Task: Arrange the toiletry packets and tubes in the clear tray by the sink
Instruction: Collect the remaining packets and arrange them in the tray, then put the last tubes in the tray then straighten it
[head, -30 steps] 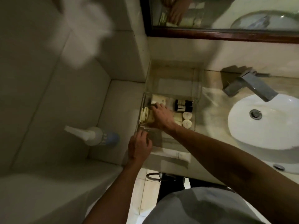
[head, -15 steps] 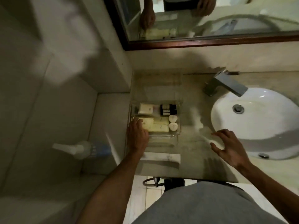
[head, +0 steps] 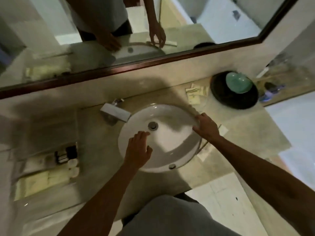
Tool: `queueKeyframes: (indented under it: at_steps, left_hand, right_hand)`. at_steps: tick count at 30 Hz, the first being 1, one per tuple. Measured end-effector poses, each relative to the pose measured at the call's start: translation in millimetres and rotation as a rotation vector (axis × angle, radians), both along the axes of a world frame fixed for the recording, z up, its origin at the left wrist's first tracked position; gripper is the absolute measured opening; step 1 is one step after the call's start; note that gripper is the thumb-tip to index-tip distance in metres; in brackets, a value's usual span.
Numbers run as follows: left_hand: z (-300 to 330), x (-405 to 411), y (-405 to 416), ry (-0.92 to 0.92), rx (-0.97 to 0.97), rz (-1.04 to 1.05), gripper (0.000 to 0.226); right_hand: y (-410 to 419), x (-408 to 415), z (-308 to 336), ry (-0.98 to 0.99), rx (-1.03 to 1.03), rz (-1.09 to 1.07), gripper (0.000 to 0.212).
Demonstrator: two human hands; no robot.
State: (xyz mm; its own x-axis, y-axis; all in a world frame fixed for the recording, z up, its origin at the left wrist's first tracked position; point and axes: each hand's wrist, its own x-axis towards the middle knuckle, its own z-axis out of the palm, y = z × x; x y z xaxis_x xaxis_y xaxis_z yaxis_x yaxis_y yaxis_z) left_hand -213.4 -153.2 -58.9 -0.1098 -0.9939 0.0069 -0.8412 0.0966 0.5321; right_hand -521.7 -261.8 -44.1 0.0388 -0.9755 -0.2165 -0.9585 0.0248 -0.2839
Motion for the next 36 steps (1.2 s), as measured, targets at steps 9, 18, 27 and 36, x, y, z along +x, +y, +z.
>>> queueKeyframes:
  at_steps: [9, 18, 27, 36]
  left_hand:
    - [-15.0, -103.2, -23.6, -0.007, 0.079, 0.108, 0.055]
    - [-25.5, -135.7, -42.1, -0.016, 0.182, 0.141, 0.053]
    - [-32.6, -168.3, -96.4, -0.008, 0.129, 0.070, 0.054]
    - [-44.7, -208.3, -137.1, -0.087, 0.088, -0.066, 0.055]
  right_hand:
    - [-149.6, -40.3, -53.0, 0.004, 0.050, 0.097, 0.059]
    - [-128.6, -69.1, -60.3, -0.020, 0.093, 0.336, 0.066]
    - [-238.1, -84.1, -56.5, 0.032, 0.143, 0.171, 0.073]
    - [-224.6, -101.7, -41.3, 0.199, -0.114, 0.165, 0.060]
